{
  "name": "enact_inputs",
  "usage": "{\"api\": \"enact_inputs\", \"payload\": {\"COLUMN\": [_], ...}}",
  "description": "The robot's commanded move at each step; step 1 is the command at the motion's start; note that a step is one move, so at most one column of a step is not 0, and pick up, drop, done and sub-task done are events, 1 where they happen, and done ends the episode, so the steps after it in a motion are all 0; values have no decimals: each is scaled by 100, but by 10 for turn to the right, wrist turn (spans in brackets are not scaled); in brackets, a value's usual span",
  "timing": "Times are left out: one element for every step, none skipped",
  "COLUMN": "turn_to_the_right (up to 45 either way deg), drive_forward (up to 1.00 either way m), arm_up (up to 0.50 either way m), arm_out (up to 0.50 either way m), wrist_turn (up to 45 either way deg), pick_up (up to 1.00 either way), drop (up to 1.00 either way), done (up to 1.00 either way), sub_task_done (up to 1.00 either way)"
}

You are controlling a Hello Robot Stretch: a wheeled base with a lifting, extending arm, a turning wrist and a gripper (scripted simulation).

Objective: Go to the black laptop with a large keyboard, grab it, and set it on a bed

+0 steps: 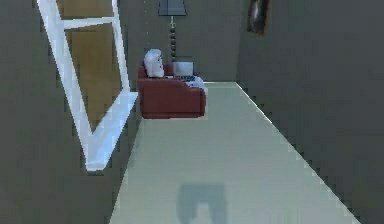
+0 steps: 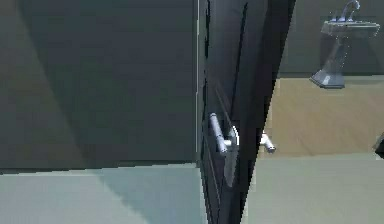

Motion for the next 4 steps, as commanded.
{"api": "enact_inputs", "payload": {"turn_to_the_right": [0,30,0,0], "drive_forward": [100,0,100,30], "arm_up": [0,0,0,0], "arm_out": [0,0,0,0], "wrist_turn": [0,0,0,0], "pick_up": [0,0,0,0], "drop": [0,0,0,0], "done": [0,0,0,0], "sub_task_done": [0,0,0,0]}}
